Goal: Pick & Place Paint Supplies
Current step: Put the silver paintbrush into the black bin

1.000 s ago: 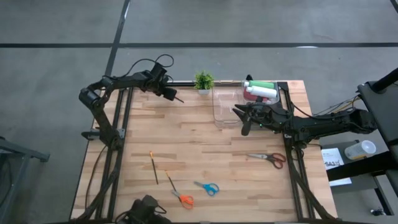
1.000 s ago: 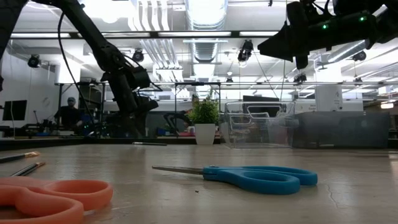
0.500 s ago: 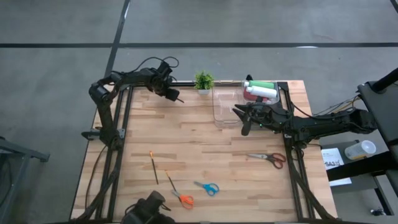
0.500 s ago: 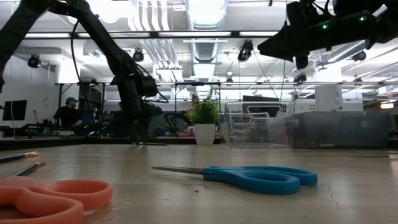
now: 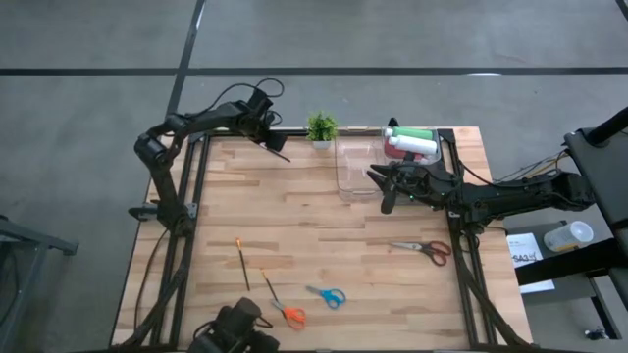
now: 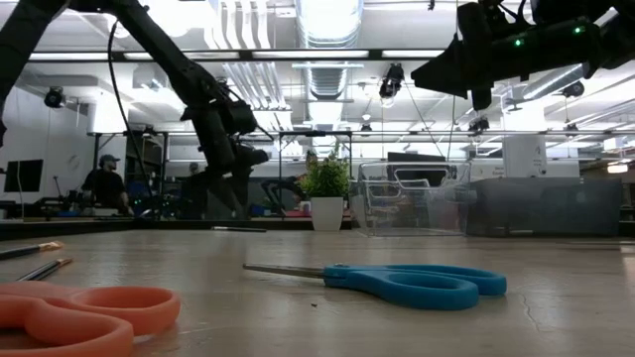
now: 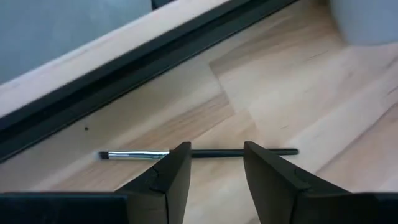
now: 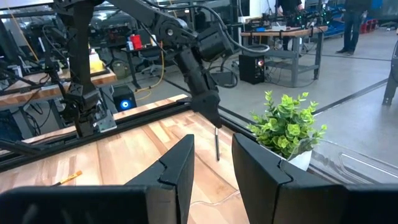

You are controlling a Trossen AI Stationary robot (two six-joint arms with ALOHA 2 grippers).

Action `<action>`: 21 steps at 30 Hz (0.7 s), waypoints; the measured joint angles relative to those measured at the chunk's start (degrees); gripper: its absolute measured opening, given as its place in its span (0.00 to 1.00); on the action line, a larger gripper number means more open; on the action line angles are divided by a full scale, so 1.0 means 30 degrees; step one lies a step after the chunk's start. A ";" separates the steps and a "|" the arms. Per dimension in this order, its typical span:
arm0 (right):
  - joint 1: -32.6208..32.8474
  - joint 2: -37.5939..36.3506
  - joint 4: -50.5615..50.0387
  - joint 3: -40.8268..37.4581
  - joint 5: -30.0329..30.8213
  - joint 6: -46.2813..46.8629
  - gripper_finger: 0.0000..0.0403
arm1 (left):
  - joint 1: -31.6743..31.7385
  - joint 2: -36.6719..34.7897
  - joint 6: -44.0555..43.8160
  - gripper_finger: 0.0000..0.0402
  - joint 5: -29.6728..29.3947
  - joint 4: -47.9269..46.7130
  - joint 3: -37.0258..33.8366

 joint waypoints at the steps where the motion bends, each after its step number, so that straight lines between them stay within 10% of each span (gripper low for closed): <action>1: -0.0005 0.0000 0.0000 0.0000 0.0000 0.0000 0.27 | 0.0000 0.0136 0.0001 0.39 0.0000 0.0011 0.0028; 21: 0.0000 0.0000 0.0000 0.0000 0.0000 0.0000 0.27 | -0.0252 0.2083 -0.0509 0.39 -0.0080 -0.2041 0.0092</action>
